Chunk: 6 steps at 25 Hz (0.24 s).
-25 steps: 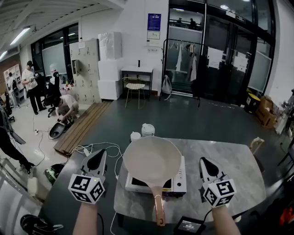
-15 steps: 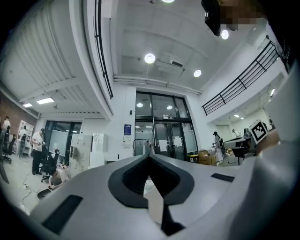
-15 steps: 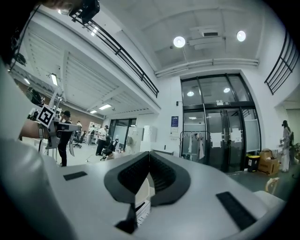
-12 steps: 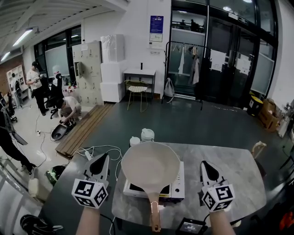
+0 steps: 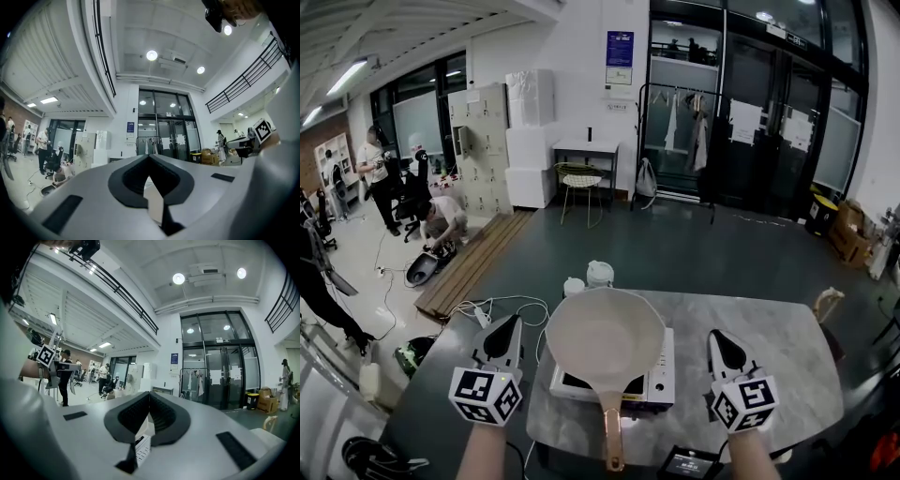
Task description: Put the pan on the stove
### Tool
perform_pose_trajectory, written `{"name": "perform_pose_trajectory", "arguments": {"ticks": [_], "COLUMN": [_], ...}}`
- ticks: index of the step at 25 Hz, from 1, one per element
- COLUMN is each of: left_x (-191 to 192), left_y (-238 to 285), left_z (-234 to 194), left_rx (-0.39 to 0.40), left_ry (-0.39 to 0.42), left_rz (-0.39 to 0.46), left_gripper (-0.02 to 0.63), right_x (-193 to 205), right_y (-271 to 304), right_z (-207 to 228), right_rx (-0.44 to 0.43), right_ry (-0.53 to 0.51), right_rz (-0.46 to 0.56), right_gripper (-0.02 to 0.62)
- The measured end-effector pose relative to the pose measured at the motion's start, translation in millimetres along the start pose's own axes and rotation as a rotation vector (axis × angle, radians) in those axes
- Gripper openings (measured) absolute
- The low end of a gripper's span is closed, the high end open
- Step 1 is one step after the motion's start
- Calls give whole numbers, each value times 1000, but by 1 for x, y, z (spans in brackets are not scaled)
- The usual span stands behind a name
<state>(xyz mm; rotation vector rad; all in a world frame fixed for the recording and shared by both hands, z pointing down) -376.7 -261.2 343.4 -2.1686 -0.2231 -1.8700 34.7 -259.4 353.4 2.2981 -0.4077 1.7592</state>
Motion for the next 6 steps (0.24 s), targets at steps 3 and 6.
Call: {"name": "perform_pose_trajectory", "arguments": {"ticks": [3, 6], "left_x": [-2, -4], "left_y": [-3, -5], "left_z": [2, 3], "left_rx": [0, -2], "left_ry": [3, 7], "left_rz": [6, 16], "left_gripper": [11, 11], "right_x": [-3, -6], "right_y": [-3, -4], "right_z": [0, 1], "right_rx": [20, 29], "right_ry": [-6, -2], "right_rz": [2, 16], "right_gripper": [25, 25]}}
Point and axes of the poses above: the fingertips, and each gripper's own axes: y forward along the fingers, z to its right, x out of its underside, the point moved 8 cm from there along -y, backward along the fingers, and after that the axes turned 9 degrees about -y, right-handed, at the moved point
